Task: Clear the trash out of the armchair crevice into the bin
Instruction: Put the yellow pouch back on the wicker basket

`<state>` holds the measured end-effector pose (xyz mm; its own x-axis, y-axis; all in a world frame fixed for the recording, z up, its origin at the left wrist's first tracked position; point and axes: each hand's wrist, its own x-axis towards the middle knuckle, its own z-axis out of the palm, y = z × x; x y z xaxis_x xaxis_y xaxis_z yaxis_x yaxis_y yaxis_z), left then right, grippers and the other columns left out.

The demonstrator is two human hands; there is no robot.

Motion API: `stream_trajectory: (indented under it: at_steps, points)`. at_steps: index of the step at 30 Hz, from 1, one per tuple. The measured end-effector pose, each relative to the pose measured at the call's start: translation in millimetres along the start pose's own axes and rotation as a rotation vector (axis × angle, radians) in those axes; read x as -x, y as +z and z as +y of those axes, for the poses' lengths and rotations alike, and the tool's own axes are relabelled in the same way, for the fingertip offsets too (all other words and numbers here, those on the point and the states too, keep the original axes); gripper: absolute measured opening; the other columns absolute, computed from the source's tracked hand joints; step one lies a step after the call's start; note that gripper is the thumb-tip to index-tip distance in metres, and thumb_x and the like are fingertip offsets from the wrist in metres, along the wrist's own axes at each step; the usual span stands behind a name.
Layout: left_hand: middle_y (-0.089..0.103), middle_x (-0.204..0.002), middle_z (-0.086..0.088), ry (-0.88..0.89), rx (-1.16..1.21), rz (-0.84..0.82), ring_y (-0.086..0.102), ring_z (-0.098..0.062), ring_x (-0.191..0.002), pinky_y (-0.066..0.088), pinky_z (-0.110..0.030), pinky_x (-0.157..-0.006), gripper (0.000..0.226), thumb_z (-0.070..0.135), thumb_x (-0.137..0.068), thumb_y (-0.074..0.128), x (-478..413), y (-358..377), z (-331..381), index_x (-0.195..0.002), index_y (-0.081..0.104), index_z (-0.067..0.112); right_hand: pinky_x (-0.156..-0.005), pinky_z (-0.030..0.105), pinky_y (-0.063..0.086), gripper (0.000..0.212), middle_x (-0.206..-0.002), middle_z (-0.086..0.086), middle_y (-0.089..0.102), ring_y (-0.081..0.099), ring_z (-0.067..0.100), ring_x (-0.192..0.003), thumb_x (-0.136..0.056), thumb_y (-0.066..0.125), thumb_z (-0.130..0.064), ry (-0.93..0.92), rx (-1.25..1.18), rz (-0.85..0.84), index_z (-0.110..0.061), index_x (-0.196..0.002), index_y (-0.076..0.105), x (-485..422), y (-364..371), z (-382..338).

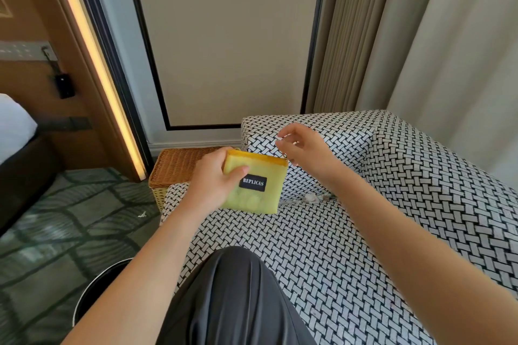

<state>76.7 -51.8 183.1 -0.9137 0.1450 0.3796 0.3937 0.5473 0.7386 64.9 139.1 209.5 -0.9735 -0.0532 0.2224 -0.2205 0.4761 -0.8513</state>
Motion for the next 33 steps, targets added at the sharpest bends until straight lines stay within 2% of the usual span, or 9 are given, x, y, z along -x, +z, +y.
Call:
stream_trajectory:
  at_steps: [2,4,7,13,17,20,24,29,33]
  points:
    - [0.064,-0.080,0.001,-0.027,0.032,0.063,0.062,-0.014,-0.075,0.049,-0.024,-0.065,0.013,0.022,-0.084,0.064,-0.1,3.5,-0.8,-0.093,0.060,0.013,-0.066,0.019,0.043,0.023,-0.096,-0.005,0.062,0.056,0.005,-0.078,-0.091,0.056,-0.031,0.024,-0.006,-0.075,-0.016,-0.109,0.058,6.1,-1.9,6.2]
    - [0.065,-0.087,-0.003,-0.088,0.107,0.121,0.063,-0.017,-0.082,0.053,-0.030,-0.071,0.024,0.022,-0.085,0.063,0.8,6.0,-0.8,-0.103,0.059,0.008,-0.057,0.011,0.039,0.017,-0.078,-0.011,0.060,0.052,-0.005,-0.063,-0.093,0.054,-0.026,-0.005,-0.050,-0.091,-0.011,-0.096,0.061,13.3,1.3,12.8]
    - [0.067,-0.092,-0.010,-0.159,0.299,0.131,0.064,-0.021,-0.084,0.054,-0.033,-0.073,0.019,0.017,-0.086,0.063,4.8,8.1,2.7,-0.102,0.060,0.007,-0.047,0.010,0.032,0.022,-0.053,-0.016,0.046,0.038,-0.002,-0.046,-0.095,0.050,-0.019,-0.066,-0.114,0.000,-0.006,-0.081,0.060,17.0,7.0,17.4]
    - [0.065,-0.095,-0.005,-0.348,0.490,0.046,0.062,-0.022,-0.093,0.052,-0.037,-0.081,0.012,0.021,-0.085,0.064,5.4,11.6,-1.9,-0.096,0.058,0.018,-0.052,0.014,0.031,0.024,-0.060,-0.007,0.042,0.036,0.002,-0.052,-0.096,0.047,-0.019,-0.088,-0.064,0.028,-0.009,-0.074,0.054,18.9,13.8,15.5]
    - [0.059,-0.102,0.010,-0.096,0.143,0.185,0.055,-0.007,-0.094,0.040,-0.019,-0.079,0.028,0.029,-0.084,0.064,0.1,15.9,1.6,-0.109,0.057,0.017,-0.050,0.012,0.034,0.025,-0.058,-0.012,0.045,0.037,0.002,-0.051,-0.093,0.050,-0.018,-0.212,0.225,0.105,-0.022,-0.069,0.051,21.9,24.5,13.7]
    - [0.057,-0.108,0.014,0.097,-0.013,0.077,0.049,-0.002,-0.101,0.034,-0.015,-0.085,0.029,0.031,-0.086,0.062,-4.0,18.9,5.6,-0.111,0.061,0.018,-0.052,0.011,0.034,0.017,-0.059,-0.015,0.046,0.040,0.001,-0.051,-0.091,0.053,-0.016,-0.272,0.326,0.119,-0.014,-0.075,0.058,22.3,27.7,14.0]
    - [0.064,-0.087,0.011,0.104,0.046,-0.031,0.056,-0.001,-0.083,0.037,-0.013,-0.073,0.012,0.025,-0.083,0.066,-7.9,24.2,9.1,-0.093,0.067,0.018,-0.049,0.013,0.030,0.013,-0.058,-0.016,0.044,0.039,0.000,-0.051,-0.090,0.054,-0.014,-0.315,0.413,0.096,-0.011,-0.078,0.060,20.7,25.3,13.4]
    - [0.062,-0.075,0.009,0.065,0.085,0.038,0.052,-0.002,-0.068,0.038,-0.010,-0.063,0.006,0.021,-0.082,0.067,-12.6,28.4,11.9,-0.082,0.065,0.015,-0.050,0.014,0.028,0.016,-0.058,-0.009,0.046,0.038,0.001,-0.050,-0.089,0.056,-0.013,-0.356,0.420,0.071,-0.006,-0.074,0.059,20.9,27.5,11.0]
    - [0.063,-0.070,0.007,0.096,0.052,0.114,0.054,-0.008,-0.065,0.038,-0.013,-0.059,0.010,0.018,-0.086,0.062,-16.1,25.3,12.1,-0.078,0.066,0.014,-0.052,0.012,0.030,0.014,-0.059,-0.015,0.044,0.038,-0.001,-0.051,-0.089,0.058,-0.013,-0.345,0.408,0.062,-0.007,-0.076,0.060,18.5,27.8,10.7]
